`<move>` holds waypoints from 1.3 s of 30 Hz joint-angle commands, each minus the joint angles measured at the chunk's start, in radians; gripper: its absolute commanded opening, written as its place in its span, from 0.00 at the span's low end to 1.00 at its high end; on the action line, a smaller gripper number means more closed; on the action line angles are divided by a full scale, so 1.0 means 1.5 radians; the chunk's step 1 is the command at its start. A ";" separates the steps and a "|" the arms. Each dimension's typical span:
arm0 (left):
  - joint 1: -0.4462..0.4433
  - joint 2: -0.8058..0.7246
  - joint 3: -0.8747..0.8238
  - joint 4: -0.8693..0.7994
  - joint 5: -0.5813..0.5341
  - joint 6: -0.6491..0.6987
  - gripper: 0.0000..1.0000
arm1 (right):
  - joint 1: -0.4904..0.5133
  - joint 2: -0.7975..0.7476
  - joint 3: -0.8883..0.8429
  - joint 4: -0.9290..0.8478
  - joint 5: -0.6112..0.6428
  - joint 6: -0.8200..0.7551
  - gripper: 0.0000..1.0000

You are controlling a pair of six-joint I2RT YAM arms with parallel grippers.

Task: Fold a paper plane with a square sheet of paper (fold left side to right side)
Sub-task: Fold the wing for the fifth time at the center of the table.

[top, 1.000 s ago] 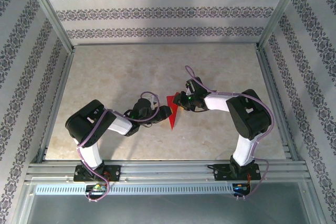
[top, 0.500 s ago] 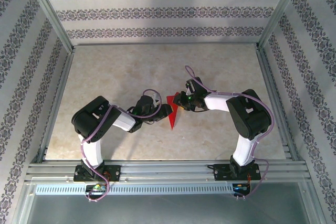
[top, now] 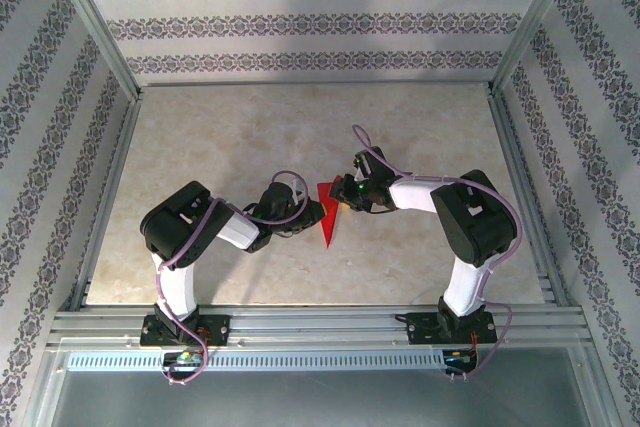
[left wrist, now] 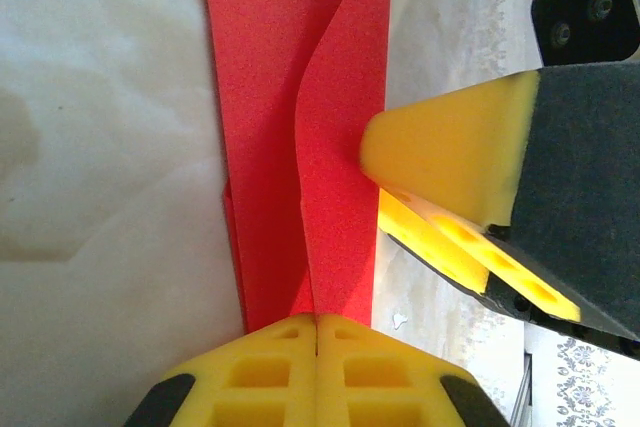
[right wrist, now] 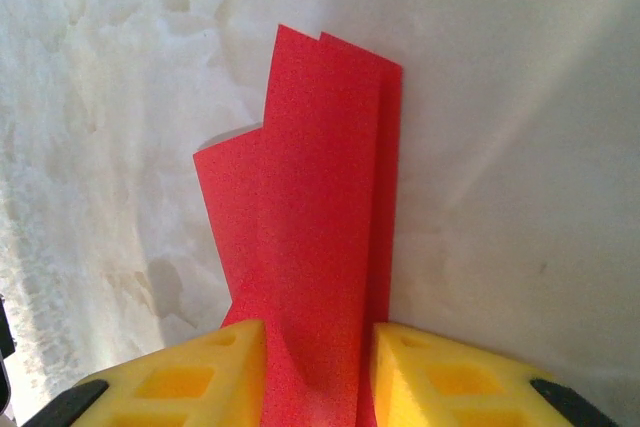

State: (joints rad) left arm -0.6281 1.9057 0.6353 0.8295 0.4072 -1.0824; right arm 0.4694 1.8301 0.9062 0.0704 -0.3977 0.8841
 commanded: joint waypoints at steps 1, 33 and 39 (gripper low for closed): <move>0.008 0.021 -0.005 -0.022 -0.020 -0.009 0.06 | 0.016 0.028 0.007 -0.014 0.008 -0.014 0.36; 0.005 -0.004 -0.025 -0.104 -0.080 -0.014 0.00 | -0.011 -0.069 -0.020 -0.023 0.014 -0.013 0.35; 0.004 -0.010 -0.027 -0.113 -0.088 -0.015 0.00 | -0.027 -0.084 -0.017 -0.019 -0.025 -0.043 0.15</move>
State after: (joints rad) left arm -0.6334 1.8919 0.6308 0.8040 0.3614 -1.1084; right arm 0.4400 1.7229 0.8848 0.0483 -0.4084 0.8539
